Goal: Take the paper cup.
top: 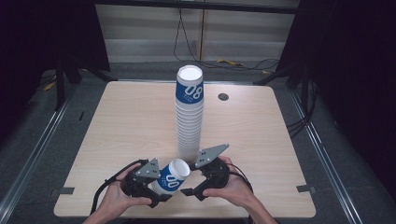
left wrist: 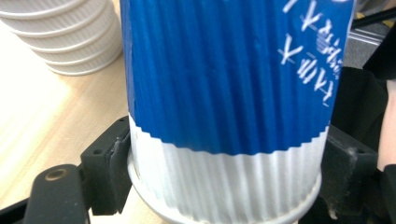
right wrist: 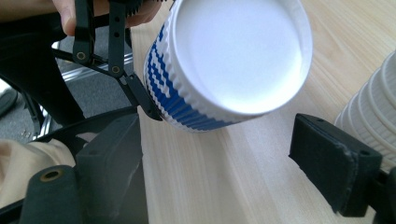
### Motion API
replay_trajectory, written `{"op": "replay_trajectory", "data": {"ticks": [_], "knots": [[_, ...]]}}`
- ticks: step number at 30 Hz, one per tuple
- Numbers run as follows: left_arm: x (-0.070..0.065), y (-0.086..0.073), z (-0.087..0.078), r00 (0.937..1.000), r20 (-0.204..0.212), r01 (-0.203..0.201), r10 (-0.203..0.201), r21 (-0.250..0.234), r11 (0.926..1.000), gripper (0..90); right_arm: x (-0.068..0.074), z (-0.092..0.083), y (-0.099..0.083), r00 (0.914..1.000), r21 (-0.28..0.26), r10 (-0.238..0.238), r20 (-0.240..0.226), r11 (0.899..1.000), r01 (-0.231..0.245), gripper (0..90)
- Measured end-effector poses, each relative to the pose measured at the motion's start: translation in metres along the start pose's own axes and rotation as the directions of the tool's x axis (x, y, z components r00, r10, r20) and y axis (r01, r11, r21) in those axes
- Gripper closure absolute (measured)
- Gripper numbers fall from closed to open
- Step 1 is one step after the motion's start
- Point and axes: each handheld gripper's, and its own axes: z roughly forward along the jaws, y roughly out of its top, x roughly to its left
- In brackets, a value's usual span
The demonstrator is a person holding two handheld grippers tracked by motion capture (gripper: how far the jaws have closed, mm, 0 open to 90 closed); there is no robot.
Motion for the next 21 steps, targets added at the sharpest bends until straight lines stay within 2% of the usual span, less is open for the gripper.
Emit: {"op": "replay_trajectory", "data": {"ticks": [1,6,7,8,11,16,21], "knots": [[-0.001,0.000,0.001,0.9999,-0.004,-0.012,0.012,0.011,0.9999,19.0,0.000,0.001,0.000,1.0000,0.014,-0.008,-0.001,1.000,0.008,16.8],[-0.003,0.000,0.004,0.9998,0.000,-0.021,0.021,0.027,0.9994,19.0,-0.001,0.003,0.002,0.9996,0.059,-0.025,-0.016,0.998,0.026,16.8],[-0.003,0.000,0.005,0.9997,0.003,-0.023,0.023,0.029,0.9993,19.0,-0.001,0.004,0.002,0.9994,0.064,-0.026,-0.025,0.998,0.028,16.8],[-0.004,0.000,0.006,0.9996,0.006,-0.026,0.026,0.034,0.9991,19.1,-0.003,0.006,0.003,0.9983,0.075,-0.016,-0.056,0.997,0.020,16.7],[-0.005,-0.001,0.008,0.9994,0.007,-0.035,0.035,0.040,0.9986,19.1,-0.004,0.007,0.005,0.9984,0.099,-0.028,-0.048,0.995,0.033,16.8],[-0.007,-0.001,0.010,0.9991,0.007,-0.043,0.042,0.055,0.9976,19.1,-0.004,0.010,0.011,0.9969,0.159,-0.042,-0.067,0.986,0.052,17.3],[-0.009,-0.001,0.013,0.9986,0.010,-0.052,0.052,0.063,0.9966,19.1,-0.004,0.012,0.015,0.9951,0.167,-0.060,-0.078,0.983,0.073,17.0]]}}
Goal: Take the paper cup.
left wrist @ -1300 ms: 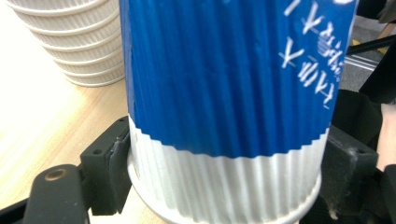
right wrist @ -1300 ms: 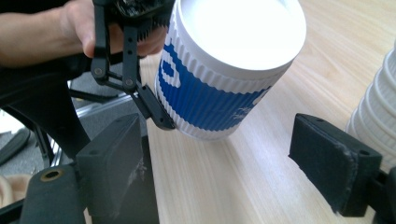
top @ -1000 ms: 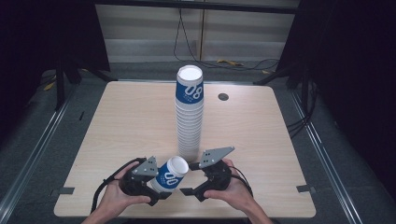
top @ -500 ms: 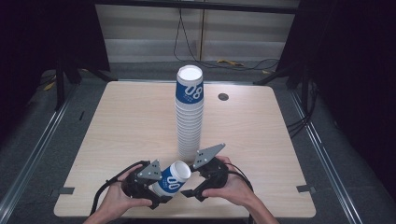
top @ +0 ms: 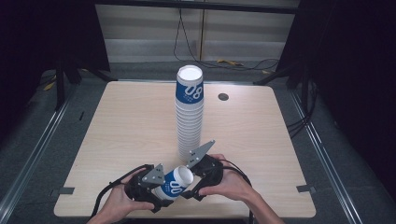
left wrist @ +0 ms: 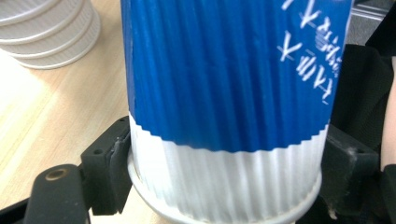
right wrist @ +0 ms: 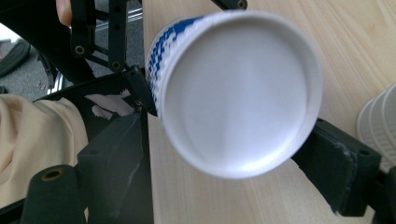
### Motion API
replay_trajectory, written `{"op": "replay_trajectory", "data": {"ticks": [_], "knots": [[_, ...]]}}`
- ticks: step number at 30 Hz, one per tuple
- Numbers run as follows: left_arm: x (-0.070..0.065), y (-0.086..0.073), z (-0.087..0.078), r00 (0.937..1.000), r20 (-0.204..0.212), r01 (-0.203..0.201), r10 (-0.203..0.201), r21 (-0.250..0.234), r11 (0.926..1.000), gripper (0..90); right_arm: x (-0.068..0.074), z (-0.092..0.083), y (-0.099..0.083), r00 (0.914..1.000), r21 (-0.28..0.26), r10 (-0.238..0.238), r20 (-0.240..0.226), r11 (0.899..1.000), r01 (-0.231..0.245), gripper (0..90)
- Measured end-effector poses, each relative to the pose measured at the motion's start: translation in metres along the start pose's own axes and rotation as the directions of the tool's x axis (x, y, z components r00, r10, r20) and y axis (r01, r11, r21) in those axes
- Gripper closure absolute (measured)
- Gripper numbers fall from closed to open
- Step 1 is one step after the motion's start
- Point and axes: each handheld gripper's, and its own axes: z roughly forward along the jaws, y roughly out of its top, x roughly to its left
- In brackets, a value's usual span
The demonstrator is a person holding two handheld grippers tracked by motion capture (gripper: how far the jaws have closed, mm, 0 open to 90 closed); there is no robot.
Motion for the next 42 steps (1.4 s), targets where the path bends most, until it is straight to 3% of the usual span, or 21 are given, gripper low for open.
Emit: {"op": "replay_trajectory", "data": {"ticks": [10,13,15,16,19,25,33,36,42], "knots": [[-0.004,0.001,0.005,0.9991,0.007,-0.042,0.042,0.024,0.9988,19.1,-0.001,0.002,0.007,0.9996,0.025,-0.005,-0.029,1.000,0.005,18.5],[-0.005,0.001,0.005,0.9988,0.009,-0.047,0.047,0.026,0.9985,19.1,-0.001,0.005,0.007,0.9990,0.032,-0.004,-0.045,0.999,0.006,23.9],[-0.005,0.001,0.004,0.9984,0.007,-0.057,0.056,0.029,0.9980,19.0,-0.001,0.005,0.007,0.9982,0.022,-0.001,-0.060,1.000,0.002,27.1],[-0.005,0.001,0.003,0.9974,-0.011,-0.071,0.071,0.017,0.9973,18.8,-0.001,0.005,0.007,0.9987,0.019,-0.003,-0.050,1.000,0.004,27.4],[-0.005,0.000,0.003,0.9966,-0.013,-0.082,0.082,0.009,0.9966,17.8,0.000,0.004,0.007,0.9989,0.006,-0.008,-0.046,1.000,0.008,27.9],[-0.005,-0.001,0.003,0.9963,-0.017,-0.084,0.084,-0.014,0.9964,15.6,-0.001,0.001,0.006,0.9990,-0.001,-0.009,-0.044,1.000,0.009,28.3],[-0.003,-0.002,0.000,0.9984,-0.018,-0.056,0.054,-0.075,0.9956,15.2,-0.003,-0.001,0.004,0.9988,-0.008,-0.001,-0.049,1.000,0.001,28.6],[-0.002,-0.004,-0.002,0.9990,-0.019,-0.041,0.039,-0.119,0.9920,15.2,-0.004,-0.002,0.003,0.9991,-0.002,0.007,-0.043,1.000,-0.007,28.7],[0.000,-0.003,-0.006,0.9996,-0.018,-0.023,0.021,-0.153,0.9879,15.3,-0.005,-0.004,0.002,0.9990,-0.019,0.020,-0.041,1.000,-0.021,28.7]]}}
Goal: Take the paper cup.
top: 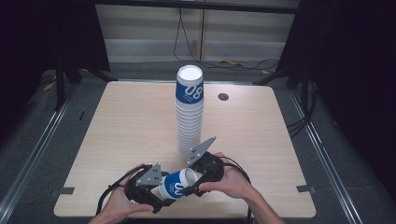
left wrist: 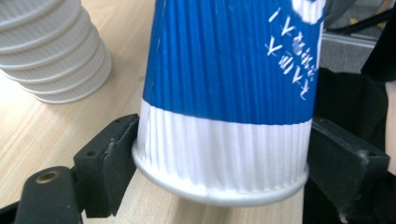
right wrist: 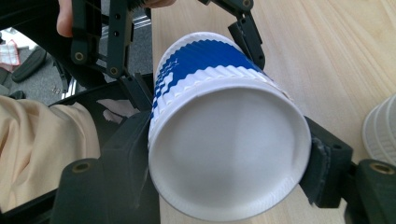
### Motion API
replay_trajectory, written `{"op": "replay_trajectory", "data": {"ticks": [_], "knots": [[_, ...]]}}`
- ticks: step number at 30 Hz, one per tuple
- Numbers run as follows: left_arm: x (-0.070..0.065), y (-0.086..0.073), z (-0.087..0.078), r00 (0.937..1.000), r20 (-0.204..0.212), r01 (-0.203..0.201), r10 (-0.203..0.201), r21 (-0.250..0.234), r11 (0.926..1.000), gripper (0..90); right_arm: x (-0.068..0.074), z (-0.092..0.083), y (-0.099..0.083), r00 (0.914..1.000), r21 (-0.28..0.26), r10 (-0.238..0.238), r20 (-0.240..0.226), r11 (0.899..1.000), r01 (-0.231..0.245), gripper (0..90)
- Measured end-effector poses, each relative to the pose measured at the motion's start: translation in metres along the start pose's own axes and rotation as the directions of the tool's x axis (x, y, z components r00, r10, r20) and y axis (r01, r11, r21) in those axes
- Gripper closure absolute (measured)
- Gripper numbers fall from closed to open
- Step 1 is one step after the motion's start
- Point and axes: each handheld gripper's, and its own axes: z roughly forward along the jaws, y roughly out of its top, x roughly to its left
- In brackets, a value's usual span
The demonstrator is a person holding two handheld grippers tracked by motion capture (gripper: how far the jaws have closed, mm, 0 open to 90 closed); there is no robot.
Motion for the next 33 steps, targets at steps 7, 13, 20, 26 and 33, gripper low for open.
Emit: {"op": "replay_trajectory", "data": {"ticks": [7,13,20,26,33], "knots": [[0.001,-0.002,-0.006,0.9997,-0.012,0.019,-0.020,-0.075,0.9970,16.1,-0.001,-0.002,-0.005,0.9998,0.009,0.011,0.016,1.000,-0.012,28.6],[0.004,-0.002,-0.011,0.9982,-0.021,0.054,-0.057,-0.127,0.9905,15.8,-0.001,-0.005,-0.010,0.9990,-0.009,0.032,0.032,0.999,-0.032,28.6],[0.007,-0.004,-0.019,0.9956,-0.038,0.077,-0.085,-0.186,0.9796,15.9,0.000,-0.003,-0.023,0.9974,-0.057,0.049,0.054,0.997,-0.046,28.5],[0.008,-0.003,-0.028,0.9934,-0.027,0.101,-0.112,-0.258,0.9609,15.7,-0.001,-0.010,-0.032,0.9952,-0.156,0.082,0.054,0.985,-0.072,28.5],[0.007,-0.002,-0.032,0.9937,-0.028,0.096,-0.108,-0.287,0.9532,15.9,-0.001,-0.010,-0.039,0.9945,-0.235,0.098,0.036,0.968,-0.087,28.5]]}}
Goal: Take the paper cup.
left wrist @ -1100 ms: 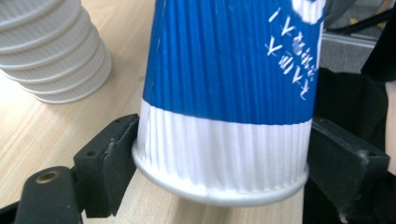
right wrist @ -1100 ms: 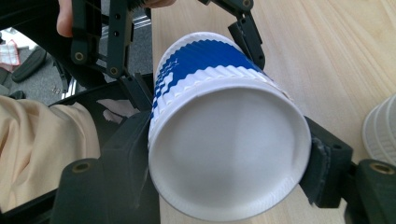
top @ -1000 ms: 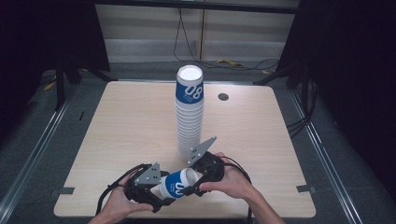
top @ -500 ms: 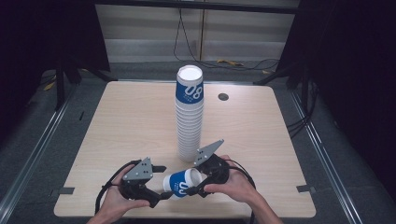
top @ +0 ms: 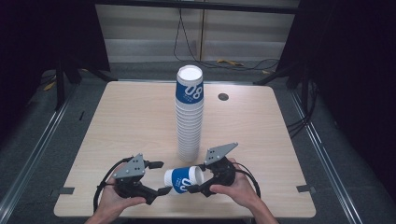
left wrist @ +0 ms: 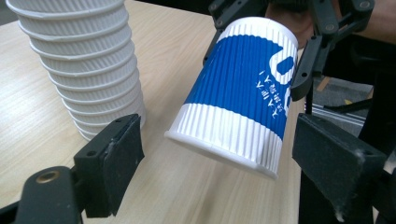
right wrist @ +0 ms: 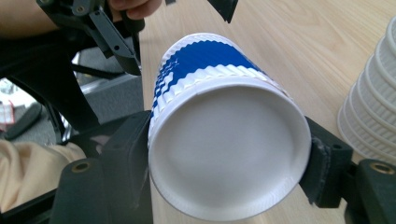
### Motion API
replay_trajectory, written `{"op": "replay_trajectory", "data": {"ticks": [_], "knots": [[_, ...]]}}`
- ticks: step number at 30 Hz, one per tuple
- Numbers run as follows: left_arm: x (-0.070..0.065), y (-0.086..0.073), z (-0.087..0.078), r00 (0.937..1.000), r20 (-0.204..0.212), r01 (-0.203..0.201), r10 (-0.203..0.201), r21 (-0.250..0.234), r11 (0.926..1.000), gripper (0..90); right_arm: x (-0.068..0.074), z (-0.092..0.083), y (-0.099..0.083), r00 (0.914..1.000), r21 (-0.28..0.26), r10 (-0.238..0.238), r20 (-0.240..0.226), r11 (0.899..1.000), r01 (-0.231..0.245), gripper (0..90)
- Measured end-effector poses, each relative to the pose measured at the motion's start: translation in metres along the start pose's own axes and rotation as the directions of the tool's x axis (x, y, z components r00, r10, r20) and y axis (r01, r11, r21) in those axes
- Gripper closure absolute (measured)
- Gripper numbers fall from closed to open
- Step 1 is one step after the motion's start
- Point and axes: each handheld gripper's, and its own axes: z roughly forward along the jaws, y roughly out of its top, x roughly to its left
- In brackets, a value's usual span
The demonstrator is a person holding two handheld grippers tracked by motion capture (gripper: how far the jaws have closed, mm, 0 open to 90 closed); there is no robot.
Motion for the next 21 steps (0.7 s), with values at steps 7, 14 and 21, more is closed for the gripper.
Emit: {"op": "replay_trajectory", "data": {"ticks": [7,14,21], "knots": [[-0.003,0.003,-0.001,0.9991,0.034,0.027,-0.025,-0.056,0.9981,15.8,-0.002,0.000,-0.008,0.9991,-0.084,0.022,-0.036,0.996,-0.025,28.6],[-0.004,0.006,-0.004,0.9982,0.041,0.049,-0.045,-0.100,0.9938,15.7,0.000,-0.001,-0.009,0.9974,-0.130,0.015,-0.070,0.991,-0.025,28.6],[-0.002,0.007,-0.010,0.9982,0.040,0.050,-0.046,-0.123,0.9912,15.7,0.002,0.002,-0.013,0.9967,-0.204,0.012,-0.080,0.979,-0.028,28.6]]}}
